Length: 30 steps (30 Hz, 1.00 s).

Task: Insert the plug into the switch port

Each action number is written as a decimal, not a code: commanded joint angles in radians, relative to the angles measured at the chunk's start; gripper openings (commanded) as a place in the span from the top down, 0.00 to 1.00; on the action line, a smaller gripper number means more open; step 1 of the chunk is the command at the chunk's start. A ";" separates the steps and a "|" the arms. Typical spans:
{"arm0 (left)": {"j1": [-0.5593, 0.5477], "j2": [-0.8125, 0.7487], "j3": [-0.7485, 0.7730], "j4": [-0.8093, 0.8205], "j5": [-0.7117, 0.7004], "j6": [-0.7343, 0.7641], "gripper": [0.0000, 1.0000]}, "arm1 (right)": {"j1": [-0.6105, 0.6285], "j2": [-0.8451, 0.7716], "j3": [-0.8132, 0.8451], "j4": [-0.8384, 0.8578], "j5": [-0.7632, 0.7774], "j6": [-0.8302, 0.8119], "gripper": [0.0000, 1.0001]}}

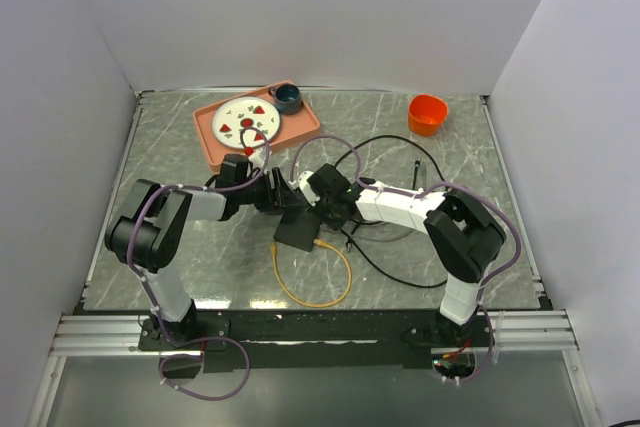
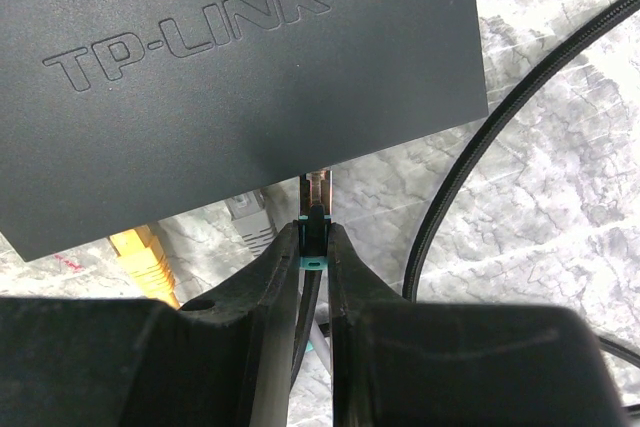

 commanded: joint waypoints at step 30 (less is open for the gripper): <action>-0.142 0.048 -0.082 0.086 0.101 -0.035 0.48 | 0.018 -0.124 -0.134 0.505 -0.141 0.067 1.00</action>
